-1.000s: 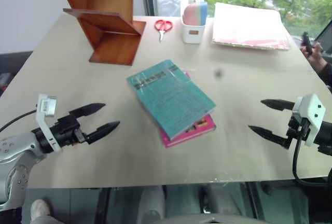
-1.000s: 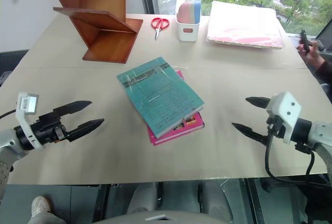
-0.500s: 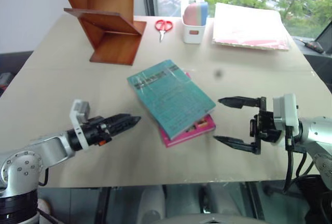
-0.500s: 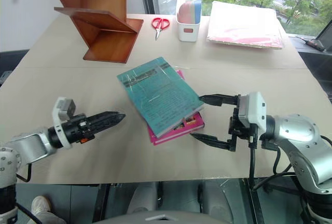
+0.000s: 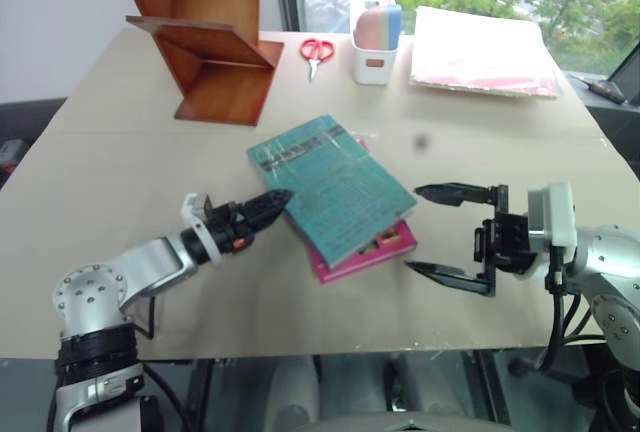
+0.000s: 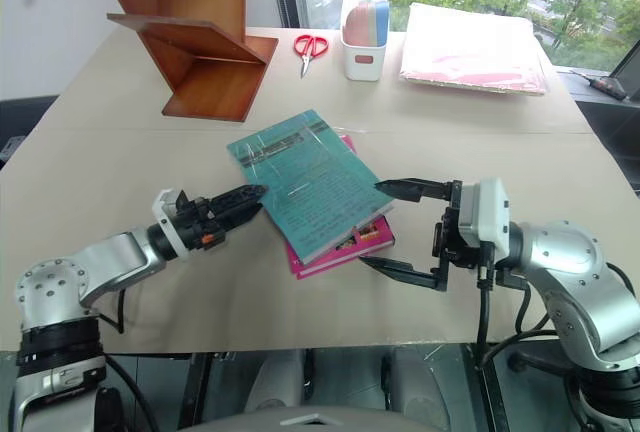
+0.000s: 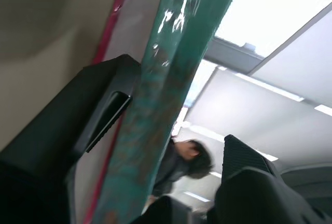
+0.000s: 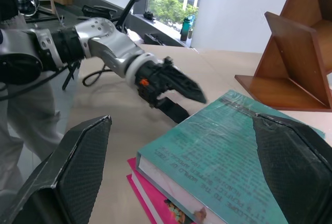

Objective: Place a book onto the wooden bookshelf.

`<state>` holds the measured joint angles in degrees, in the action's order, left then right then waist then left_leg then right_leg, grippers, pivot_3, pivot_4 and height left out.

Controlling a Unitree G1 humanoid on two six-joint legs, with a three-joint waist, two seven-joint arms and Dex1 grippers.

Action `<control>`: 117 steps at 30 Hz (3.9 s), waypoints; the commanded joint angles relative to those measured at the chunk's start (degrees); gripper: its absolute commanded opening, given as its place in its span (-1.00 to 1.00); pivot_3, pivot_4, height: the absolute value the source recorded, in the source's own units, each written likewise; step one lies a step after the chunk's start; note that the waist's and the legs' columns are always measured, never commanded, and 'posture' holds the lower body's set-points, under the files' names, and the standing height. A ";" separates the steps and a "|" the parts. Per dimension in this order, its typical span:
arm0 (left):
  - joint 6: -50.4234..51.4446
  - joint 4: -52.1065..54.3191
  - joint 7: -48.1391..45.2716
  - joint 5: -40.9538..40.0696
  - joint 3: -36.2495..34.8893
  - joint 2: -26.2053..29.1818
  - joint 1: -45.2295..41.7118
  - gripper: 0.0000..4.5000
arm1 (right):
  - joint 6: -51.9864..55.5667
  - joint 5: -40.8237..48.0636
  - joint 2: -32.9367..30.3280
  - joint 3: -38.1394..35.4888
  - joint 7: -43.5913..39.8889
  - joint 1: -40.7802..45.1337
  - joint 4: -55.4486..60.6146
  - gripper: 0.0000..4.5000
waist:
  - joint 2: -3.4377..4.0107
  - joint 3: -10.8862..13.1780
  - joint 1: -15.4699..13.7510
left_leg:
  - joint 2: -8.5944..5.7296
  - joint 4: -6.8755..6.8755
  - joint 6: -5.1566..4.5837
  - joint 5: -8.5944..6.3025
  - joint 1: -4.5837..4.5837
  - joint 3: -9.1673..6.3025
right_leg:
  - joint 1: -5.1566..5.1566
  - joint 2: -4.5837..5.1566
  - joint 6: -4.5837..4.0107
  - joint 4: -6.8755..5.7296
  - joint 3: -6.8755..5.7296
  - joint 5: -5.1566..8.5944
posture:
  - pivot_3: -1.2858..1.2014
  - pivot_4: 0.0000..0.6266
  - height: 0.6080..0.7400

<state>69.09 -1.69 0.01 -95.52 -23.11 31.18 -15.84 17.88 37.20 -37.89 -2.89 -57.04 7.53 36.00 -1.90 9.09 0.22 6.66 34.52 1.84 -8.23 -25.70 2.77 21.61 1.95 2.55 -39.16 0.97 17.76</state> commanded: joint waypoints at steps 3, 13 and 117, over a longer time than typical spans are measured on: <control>-3.03 -1.70 6.30 -7.80 0.72 -1.03 -0.73 0.92 | -1.58 -0.68 0.03 -0.37 0.83 -0.31 1.15 1.00 | 0.01 0.00 -0.15 | -0.01 0.00 0.00 0.00 0.01 0.00 | 0.00 0.00 0.00 -0.01 0.00 0.00 | 0.03 -0.52 1.00; -6.64 -0.82 12.42 -13.14 4.77 -3.31 0.29 -0.40 | -1.29 -0.69 -0.27 -0.47 1.66 0.10 1.43 1.00 | 0.02 -0.02 -1.05 | -0.02 0.03 0.01 0.00 0.01 0.00 | -0.01 0.00 0.00 -0.03 0.01 0.00 | 0.03 -0.52 1.00; -11.47 4.05 5.54 -11.62 4.84 6.77 6.49 0.98 | -1.38 -3.92 2.95 5.84 3.14 6.61 -1.87 1.00 | 0.06 -0.03 -1.00 | -0.03 -0.14 0.00 0.00 -0.01 0.01 | 0.01 0.02 -0.02 0.20 0.00 0.01 | 0.03 -0.52 1.00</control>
<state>57.99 0.95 6.59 -107.36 -17.49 37.95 -8.86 17.49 33.02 -34.97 3.61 -53.53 13.97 32.88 -1.84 9.06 -0.77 6.63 34.38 1.85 -8.23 -25.72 2.78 21.62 1.98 2.53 -38.95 0.97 17.77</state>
